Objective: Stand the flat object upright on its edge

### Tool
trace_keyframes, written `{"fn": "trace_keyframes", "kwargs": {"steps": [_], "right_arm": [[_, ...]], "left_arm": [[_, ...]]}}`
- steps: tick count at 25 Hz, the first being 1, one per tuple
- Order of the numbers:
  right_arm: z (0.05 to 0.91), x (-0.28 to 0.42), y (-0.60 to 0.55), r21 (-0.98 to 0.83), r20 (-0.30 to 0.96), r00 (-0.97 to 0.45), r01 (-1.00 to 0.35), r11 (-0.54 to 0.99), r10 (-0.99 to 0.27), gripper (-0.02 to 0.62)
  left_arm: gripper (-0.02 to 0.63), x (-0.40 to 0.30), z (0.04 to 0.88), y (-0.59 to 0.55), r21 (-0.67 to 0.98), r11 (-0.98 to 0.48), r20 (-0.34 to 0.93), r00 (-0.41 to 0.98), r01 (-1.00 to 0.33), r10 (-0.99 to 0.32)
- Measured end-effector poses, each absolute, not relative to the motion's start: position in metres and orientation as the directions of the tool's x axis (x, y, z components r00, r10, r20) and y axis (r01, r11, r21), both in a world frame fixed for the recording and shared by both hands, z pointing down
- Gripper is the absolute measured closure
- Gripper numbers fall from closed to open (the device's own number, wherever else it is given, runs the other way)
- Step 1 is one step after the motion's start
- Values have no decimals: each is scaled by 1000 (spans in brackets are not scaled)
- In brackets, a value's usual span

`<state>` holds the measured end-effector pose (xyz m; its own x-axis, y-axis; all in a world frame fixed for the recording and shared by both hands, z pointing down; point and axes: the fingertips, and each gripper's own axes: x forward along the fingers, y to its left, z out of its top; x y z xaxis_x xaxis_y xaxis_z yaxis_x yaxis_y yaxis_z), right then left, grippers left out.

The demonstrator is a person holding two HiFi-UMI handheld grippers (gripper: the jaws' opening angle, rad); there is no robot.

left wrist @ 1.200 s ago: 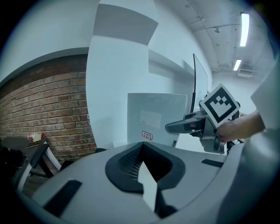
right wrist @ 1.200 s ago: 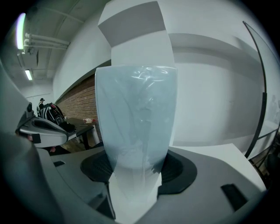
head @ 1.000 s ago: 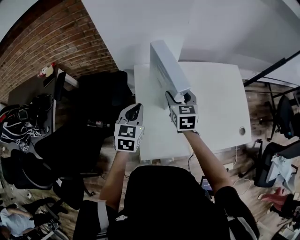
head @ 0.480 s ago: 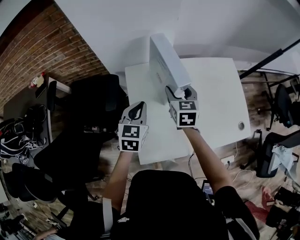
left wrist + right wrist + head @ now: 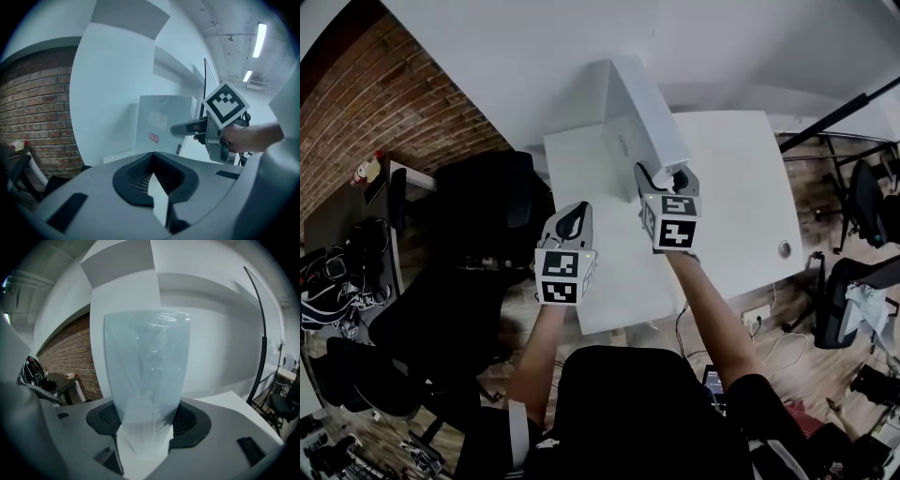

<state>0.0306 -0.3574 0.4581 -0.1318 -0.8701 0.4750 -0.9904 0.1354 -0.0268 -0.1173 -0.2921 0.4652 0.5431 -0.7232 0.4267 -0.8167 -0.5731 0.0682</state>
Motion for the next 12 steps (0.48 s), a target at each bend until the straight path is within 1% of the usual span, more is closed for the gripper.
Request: {"fn": "trace_keyframes", "kwargs": {"steps": [12], "right_arm": [[457,41,-377,-12,462,-56,-998,57,-885,308]], "left_arm": [[594,-111,475,-309,78,-580,431,552,-811,-714]]}}
